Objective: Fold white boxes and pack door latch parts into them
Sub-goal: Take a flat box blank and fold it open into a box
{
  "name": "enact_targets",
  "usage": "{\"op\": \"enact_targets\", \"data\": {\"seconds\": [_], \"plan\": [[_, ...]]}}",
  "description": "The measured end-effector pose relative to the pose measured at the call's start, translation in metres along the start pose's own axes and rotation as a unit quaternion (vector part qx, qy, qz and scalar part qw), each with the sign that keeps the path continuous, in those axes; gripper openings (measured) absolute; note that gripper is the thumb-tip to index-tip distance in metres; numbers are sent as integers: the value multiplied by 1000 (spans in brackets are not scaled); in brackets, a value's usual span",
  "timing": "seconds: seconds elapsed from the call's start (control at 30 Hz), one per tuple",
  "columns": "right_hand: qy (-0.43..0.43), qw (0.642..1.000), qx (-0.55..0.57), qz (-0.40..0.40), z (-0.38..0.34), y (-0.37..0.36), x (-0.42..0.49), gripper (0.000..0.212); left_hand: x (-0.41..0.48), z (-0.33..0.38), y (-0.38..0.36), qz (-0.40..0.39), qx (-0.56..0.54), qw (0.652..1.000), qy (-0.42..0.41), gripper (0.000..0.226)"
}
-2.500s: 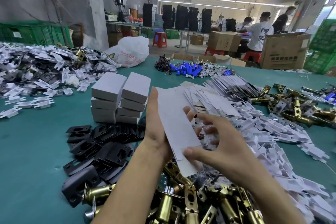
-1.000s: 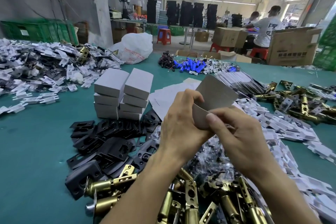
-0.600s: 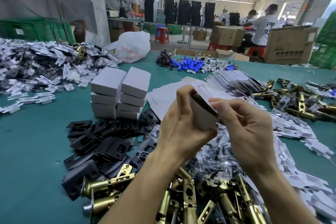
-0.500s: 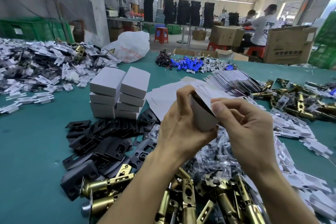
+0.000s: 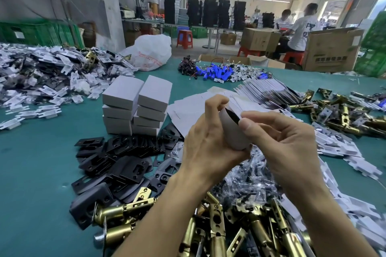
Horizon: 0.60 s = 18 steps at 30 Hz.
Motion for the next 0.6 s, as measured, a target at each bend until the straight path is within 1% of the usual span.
{"op": "enact_targets", "data": {"seconds": [0.1,0.27,0.37,0.6], "plan": [[-9,1000,6,13,4,1,-1,16,1,2,2,11,28,1000,1,84],[-44,996,63,54,15,4,-1,16,0,6,5,24,52,998,-10,82],[-49,993,88,59,14,4,0,16,0,7,6,19,58,998,-18,83],[-45,993,77,79,12,8,0,9,-1,10,4,17,76,996,-43,92]]}}
Point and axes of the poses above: each hand's wrist, its own x-axis towards the middle knuckle, its own y-axis out of the back of the hand, z = x × y, the point moved 4 cm from there along x, towards the middle knuckle, and after that the axes turned 8 degrees about x, right-handed, at the moved point
